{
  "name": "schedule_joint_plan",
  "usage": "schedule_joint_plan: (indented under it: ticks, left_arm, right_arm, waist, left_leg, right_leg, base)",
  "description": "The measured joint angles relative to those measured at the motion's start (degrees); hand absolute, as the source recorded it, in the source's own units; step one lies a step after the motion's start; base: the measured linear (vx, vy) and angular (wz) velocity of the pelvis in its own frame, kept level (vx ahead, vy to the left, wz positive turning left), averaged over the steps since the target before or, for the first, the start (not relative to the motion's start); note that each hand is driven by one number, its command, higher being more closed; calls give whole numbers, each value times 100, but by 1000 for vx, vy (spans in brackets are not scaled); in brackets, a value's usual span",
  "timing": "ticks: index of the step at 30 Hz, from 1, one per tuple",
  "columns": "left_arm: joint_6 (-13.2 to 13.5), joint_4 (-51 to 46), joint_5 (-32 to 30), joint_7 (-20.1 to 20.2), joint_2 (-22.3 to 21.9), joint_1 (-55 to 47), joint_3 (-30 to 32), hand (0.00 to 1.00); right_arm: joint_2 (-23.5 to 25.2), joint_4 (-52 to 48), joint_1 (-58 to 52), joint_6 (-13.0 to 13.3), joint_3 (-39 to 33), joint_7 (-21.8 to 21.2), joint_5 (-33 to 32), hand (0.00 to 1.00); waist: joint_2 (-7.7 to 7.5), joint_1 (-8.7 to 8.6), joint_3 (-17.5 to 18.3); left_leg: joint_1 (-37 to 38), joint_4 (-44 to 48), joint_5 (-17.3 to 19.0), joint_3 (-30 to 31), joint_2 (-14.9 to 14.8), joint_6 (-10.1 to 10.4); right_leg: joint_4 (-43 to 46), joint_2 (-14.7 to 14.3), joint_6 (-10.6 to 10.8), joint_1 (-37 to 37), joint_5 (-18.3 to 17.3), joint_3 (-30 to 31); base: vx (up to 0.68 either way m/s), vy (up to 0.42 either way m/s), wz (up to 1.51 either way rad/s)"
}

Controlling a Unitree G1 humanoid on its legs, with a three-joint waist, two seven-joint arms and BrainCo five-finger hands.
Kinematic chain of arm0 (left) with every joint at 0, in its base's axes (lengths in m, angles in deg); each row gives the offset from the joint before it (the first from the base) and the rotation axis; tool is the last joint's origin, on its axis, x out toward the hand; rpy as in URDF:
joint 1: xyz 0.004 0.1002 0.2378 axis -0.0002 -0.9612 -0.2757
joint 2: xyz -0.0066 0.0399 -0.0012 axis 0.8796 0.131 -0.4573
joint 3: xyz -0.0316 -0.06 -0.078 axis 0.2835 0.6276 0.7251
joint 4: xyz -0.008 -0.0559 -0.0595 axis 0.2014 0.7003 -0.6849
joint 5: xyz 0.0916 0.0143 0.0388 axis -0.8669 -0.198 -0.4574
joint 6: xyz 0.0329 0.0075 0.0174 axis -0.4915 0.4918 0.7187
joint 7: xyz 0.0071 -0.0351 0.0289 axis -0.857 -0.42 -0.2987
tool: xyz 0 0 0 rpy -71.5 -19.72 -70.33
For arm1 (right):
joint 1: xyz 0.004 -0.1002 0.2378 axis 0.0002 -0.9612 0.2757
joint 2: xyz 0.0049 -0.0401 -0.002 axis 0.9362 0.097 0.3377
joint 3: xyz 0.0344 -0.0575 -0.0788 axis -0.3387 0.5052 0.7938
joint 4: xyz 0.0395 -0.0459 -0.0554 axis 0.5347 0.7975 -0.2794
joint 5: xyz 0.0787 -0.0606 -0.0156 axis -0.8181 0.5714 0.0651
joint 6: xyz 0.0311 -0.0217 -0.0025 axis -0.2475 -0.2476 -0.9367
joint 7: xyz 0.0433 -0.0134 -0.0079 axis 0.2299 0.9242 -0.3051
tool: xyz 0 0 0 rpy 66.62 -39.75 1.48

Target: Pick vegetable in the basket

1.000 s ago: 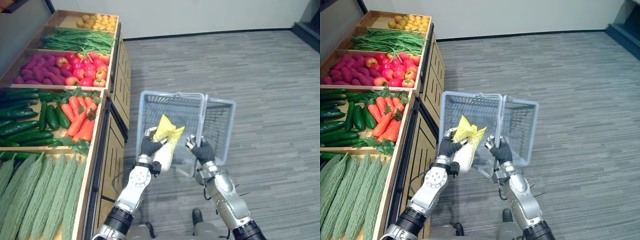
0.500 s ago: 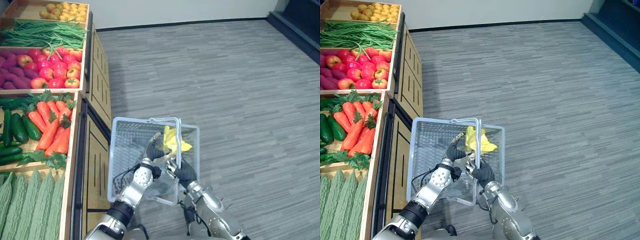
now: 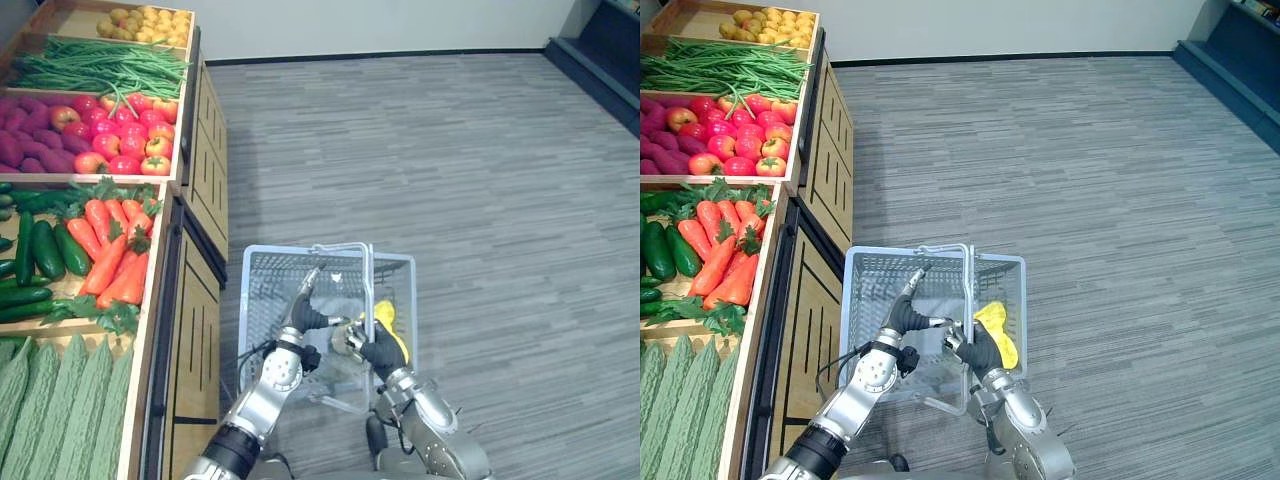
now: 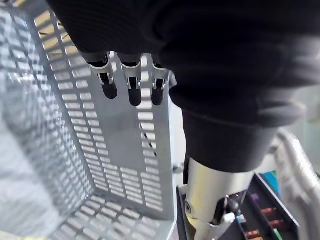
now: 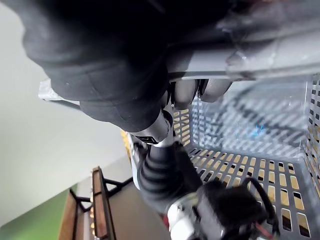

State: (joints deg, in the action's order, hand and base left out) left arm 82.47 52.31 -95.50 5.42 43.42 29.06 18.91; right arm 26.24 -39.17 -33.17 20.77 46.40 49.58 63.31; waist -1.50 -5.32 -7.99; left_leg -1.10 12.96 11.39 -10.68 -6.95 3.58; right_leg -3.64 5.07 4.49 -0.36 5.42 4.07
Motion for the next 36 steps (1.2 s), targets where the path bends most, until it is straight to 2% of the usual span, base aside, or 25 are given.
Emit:
schedule_joint_plan:
  ticks: [1, 4, 7, 8, 16, 19, 21, 23, 25, 26, 27, 28, 30, 31, 32, 33, 34, 35, 36]
  left_arm:
    - [34, -209, 21, 2, -20, -135, 145, 0]
    - [191, -764, 604, 4, -42, -475, 508, 0]
    - [266, -1256, 1041, -7, -160, -742, 830, 0]
    - [365, -1462, 1274, -14, -246, -881, 988, 0]
    - [588, -1903, 1691, -41, -404, -1377, 1491, 0]
    - [615, -1912, 1705, -37, -480, -1403, 1507, 0]
    - [622, -1922, 1766, -37, -531, -1495, 1513, 0]
    - [619, -1927, 1811, -36, -537, -1617, 1522, 0]
    - [617, -1927, 1810, -38, -560, -1650, 1548, 0]
    - [617, -1944, 1809, -40, -563, -1652, 1602, 0]
    - [617, -1965, 1809, -41, -566, -1648, 1625, 0]
    - [624, -1974, 1811, -43, -560, -1638, 1643, 0]
    - [626, -1961, 1817, -119, -528, -1526, 1709, 0]
    - [626, -1898, 1814, -151, -485, -1399, 1658, 0]
    - [624, -1789, 1811, -171, -457, -1233, 1573, 0]
    - [624, -1761, 1810, -179, -447, -1160, 1527, 0]
    - [630, -1690, 1801, -186, -430, -1068, 1487, 0]
    - [617, -1588, 1797, -182, -595, -1102, 1445, 0]
    - [618, -1593, 1797, -179, -633, -1124, 1446, 0]
  right_arm:
    - [36, 0, -85, 0, -211, 50, 112, 100]
    - [47, 2, -198, 1, -707, 229, 337, 100]
    - [46, 27, -308, 4, -1221, 407, 495, 100]
    - [49, 161, -298, 19, -1481, 462, 556, 100]
    - [205, 846, -302, 140, -2120, 734, 770, 100]
    - [207, 1157, -272, 147, -2242, 795, 775, 100]
    - [213, 1362, -238, 147, -2261, 802, 776, 100]
    - [274, 1546, -204, 146, -2251, 814, 866, 100]
    - [266, 1641, -134, 145, -2248, 829, 997, 100]
    - [275, 1663, -79, 142, -2244, 830, 1033, 100]
    - [288, 1669, -57, 142, -2240, 830, 1049, 100]
    - [295, 1670, -51, 142, -2240, 830, 1058, 100]
    - [293, 1669, 59, 144, -2246, 830, 1068, 100]
    - [270, 1665, 167, 144, -2253, 837, 1078, 100]
    - [244, 1643, 210, 145, -2260, 865, 1100, 100]
    - [244, 1624, 192, 147, -2260, 897, 1110, 100]
    - [220, 1608, 148, 148, -2255, 921, 1121, 100]
    - [100, 1616, 176, 140, -2238, 932, 1145, 100]
    - [96, 1607, 207, 141, -2220, 930, 1158, 100]
  waist:
    - [3, 12, 14]
    - [45, 24, 67]
    - [152, 117, 142]
    - [200, 134, 171]
    - [241, 214, 233]
    - [253, 306, 242]
    - [251, 319, 237]
    - [188, 336, 204]
    - [233, 380, 153]
    - [251, 342, 108]
    - [259, 312, 53]
    - [310, 299, 15]
    - [303, 317, 14]
    - [359, 306, -18]
    - [402, 275, -51]
    - [366, 251, -33]
    - [363, 196, -71]
    - [696, 180, -62]
    - [728, 182, -66]
  left_leg:
    - [-11, -6, 3, 29, 7, 1]
    - [-19, 2, 3, 124, 6, 3]
    - [-27, 47, 3, 156, -9, 6]
    - [-30, 64, 14, 206, -11, 21]
    - [-190, 364, 214, 285, -53, 31]
    - [-333, 682, 355, 358, -101, 20]
    - [-453, 946, 525, 433, -105, 3]
    - [-461, 1261, 837, 461, -78, -59]
    - [-417, 1385, 1019, 476, -57, -192]
    - [-250, 1337, 1063, 519, -29, -323]
    - [-154, 1291, 1088, 542, -22, -366]
    - [-32, 1206, 1132, 584, -41, -402]
    - [-2, 1111, 1198, 651, -115, -343]
    - [43, 996, 1210, 749, -212, -255]
    - [172, 852, 1175, 855, -303, -91]
    - [237, 800, 1205, 915, -319, -5]
    - [455, 818, 1330, 1094, -377, 217]
    - [523, 931, 1310, 1268, -646, 379]
    - [493, 1054, 1176, 1351, -678, 455]
  right_leg:
    - [34, 8, 4, 19, -62, -81]
    - [73, 6, 11, 25, -133, -190]
    - [74, -4, 14, 31, -135, -243]
    - [73, -4, 14, 60, -135, -280]
    - [93, -14, 39, 132, -217, -408]
    - [369, -7, 39, -10, -413, -472]
    - [929, 10, 42, -238, -734, -531]
    - [1900, 104, 99, -552, -1251, -541]
    - [2764, 224, 56, -851, -1368, -706]
    - [3440, 345, -49, -1108, -1349, -893]
    - [3670, 375, -320, -1207, -1388, -956]
    - [3629, 354, -300, -1246, -1609, -1068]
    - [3318, 208, -247, -1558, -1687, -1082]
    - [3026, 23, -143, -1812, -1612, -931]
    - [2599, -157, 1, -1974, -1394, -729]
    - [2382, -211, 10, -1984, -1233, -673]
    - [2341, -238, 28, -1921, -620, -596]
    - [2663, -441, -172, -1870, -834, -844]
    - [2774, -471, -225, -1871, -960, -894]
  base:
    - [-24, -3, 15]
    - [13, -8, 17]
    - [37, 0, 10]
    - [30, 11, 11]
    - [-31, 18, 5]
    - [-11, 50, 10]
    - [26, 90, 16]
    - [54, 78, 4]
    - [63, 79, 2]
    - [93, 97, 13]
    - [165, 56, 24]
    - [213, -6, 16]
    - [246, -63, 16]
    - [319, -140, 41]
    - [350, -164, 53]
    - [405, -218, 78]
    - [460, -223, 65]
    - [564, -240, 50]
    - [571, -235, 19]
